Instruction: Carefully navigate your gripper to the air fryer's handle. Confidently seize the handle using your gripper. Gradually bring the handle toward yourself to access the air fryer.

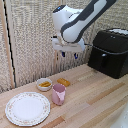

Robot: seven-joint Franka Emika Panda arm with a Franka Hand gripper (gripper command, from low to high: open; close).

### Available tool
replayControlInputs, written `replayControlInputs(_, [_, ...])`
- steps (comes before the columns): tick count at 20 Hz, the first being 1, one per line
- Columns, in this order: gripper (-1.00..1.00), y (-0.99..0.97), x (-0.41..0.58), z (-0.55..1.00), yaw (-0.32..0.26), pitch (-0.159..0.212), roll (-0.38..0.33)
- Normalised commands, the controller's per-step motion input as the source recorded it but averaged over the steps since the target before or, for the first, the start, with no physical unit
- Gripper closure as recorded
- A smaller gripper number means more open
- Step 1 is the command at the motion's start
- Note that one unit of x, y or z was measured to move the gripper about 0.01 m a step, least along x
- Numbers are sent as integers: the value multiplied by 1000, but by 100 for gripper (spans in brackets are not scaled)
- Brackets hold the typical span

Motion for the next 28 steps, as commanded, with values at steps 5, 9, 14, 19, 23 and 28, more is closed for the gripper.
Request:
replayControlInputs(5, [-100, -82, 34, 0, -74, -213, -359])
replayControlInputs(9, [-100, -236, 45, -11, 7, -278, -293])
replayControlInputs(14, [-100, -309, 0, -136, 24, -254, -265])
replayControlInputs(19, [-100, -305, -1, -245, 12, -165, -273])
replayControlInputs(23, [-100, -254, -84, -388, 17, -114, -260])
replayControlInputs(28, [-100, -355, -43, -389, 83, -80, -227])
